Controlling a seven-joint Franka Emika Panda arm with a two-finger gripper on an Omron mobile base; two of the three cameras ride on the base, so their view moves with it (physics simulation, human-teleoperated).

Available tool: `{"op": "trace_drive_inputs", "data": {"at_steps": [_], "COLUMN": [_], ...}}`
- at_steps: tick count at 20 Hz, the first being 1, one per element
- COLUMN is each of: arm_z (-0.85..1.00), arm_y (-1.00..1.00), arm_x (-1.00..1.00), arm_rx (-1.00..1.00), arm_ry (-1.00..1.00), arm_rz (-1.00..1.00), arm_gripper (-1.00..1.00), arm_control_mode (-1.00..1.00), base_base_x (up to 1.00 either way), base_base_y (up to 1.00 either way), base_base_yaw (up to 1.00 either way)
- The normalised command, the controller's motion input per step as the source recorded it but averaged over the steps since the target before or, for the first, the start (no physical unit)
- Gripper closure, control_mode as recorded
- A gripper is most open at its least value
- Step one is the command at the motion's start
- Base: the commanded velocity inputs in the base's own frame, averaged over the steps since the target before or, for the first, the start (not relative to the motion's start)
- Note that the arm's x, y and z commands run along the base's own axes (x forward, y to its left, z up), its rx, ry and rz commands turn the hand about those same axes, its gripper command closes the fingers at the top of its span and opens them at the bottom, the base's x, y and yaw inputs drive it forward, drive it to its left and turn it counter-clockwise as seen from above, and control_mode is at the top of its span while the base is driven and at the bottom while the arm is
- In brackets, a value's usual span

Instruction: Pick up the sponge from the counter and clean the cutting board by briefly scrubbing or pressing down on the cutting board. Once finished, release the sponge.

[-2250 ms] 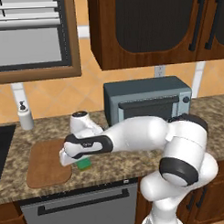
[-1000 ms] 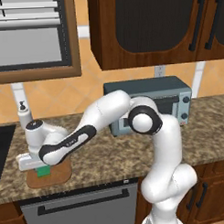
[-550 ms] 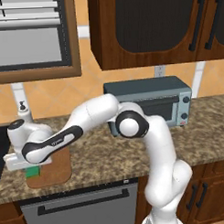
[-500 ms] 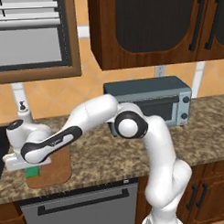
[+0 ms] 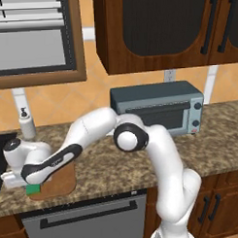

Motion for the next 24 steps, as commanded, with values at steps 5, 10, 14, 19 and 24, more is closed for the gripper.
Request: {"op": "trace_drive_inputs", "data": {"at_steps": [5,10,14,19,24], "arm_z": [-0.48,-0.46,-0.29,-0.24,-0.11], "arm_y": [0.00,-0.55,-0.52,-0.41,-0.55], "arm_x": [0.13,0.00,0.07,0.01,0.00], "arm_rx": [0.10,0.08,0.08,0.01,-0.01], "arm_ry": [-0.14,-0.02,0.03,0.02,0.14], "arm_rz": [0.00,0.00,-0.01,-0.05,-0.10], "arm_gripper": [1.00,1.00,1.00,1.00,1.00], "arm_control_mode": [-1.00,-1.00,-1.00,-1.00,-1.00], "base_base_x": [0.00,0.00,0.00,0.00,0.00], "base_base_y": [0.00,0.00,0.00,0.00,0.00], "base_base_yaw": [0.00,0.00,0.00,0.00,0.00]}}
